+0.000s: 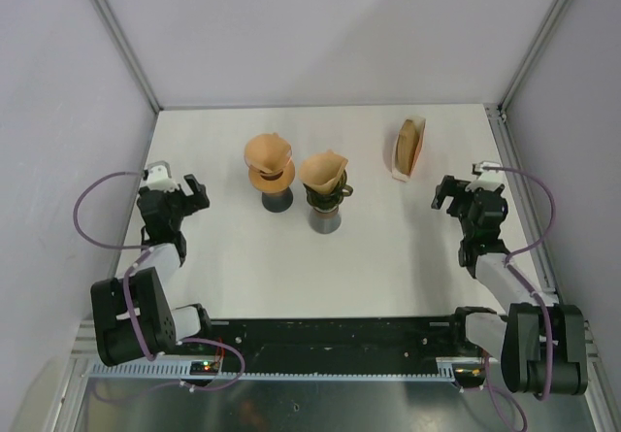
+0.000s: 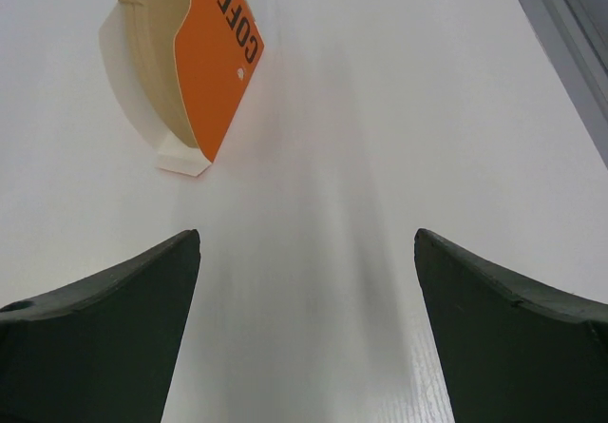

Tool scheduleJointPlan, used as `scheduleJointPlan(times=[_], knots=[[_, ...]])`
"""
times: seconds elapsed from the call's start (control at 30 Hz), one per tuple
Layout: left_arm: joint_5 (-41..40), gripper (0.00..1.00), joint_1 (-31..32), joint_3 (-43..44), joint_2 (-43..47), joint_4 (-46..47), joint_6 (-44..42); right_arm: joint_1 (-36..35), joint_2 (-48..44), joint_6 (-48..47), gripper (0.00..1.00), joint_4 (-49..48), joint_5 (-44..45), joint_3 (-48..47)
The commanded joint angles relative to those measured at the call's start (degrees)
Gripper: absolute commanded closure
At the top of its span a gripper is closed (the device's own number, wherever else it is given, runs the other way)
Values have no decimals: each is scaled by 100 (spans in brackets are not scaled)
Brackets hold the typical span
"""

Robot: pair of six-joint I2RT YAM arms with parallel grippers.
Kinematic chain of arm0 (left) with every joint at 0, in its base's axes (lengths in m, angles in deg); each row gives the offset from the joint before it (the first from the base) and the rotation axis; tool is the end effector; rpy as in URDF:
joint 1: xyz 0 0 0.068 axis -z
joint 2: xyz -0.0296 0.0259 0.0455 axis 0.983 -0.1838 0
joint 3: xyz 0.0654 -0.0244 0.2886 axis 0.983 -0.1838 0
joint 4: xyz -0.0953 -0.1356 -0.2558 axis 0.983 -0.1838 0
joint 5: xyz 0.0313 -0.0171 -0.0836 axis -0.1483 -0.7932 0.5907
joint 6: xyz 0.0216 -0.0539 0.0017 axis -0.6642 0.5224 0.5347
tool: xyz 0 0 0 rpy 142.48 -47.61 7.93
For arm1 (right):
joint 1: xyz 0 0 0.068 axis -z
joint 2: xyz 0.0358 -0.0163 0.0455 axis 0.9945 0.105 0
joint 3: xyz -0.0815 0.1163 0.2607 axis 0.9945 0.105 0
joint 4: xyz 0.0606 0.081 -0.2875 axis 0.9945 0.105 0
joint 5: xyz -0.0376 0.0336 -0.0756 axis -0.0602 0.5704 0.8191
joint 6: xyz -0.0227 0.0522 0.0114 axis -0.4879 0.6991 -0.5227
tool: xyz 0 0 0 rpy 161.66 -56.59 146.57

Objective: Place the coffee filter in the dripper

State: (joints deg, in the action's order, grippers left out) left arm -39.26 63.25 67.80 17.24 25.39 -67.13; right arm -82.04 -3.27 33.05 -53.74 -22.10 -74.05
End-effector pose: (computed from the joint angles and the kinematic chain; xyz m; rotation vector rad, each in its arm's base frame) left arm 0.2665 0.0702 0.1819 -0.2685 1.8230 -0.0443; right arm 0.2572 -0.0103 0.2034 0.1408 1.8085 0.0058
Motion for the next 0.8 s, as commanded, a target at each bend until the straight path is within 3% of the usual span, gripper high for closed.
scheduleJointPlan(times=[0.0,0.77], knots=[[-101,0,-16,-193,-39,870,253,45,104,-139,1,-1163,109,264],[179,0,-15,-312,-368,1115,193,248,670,-83,1,-2198,-361,698]])
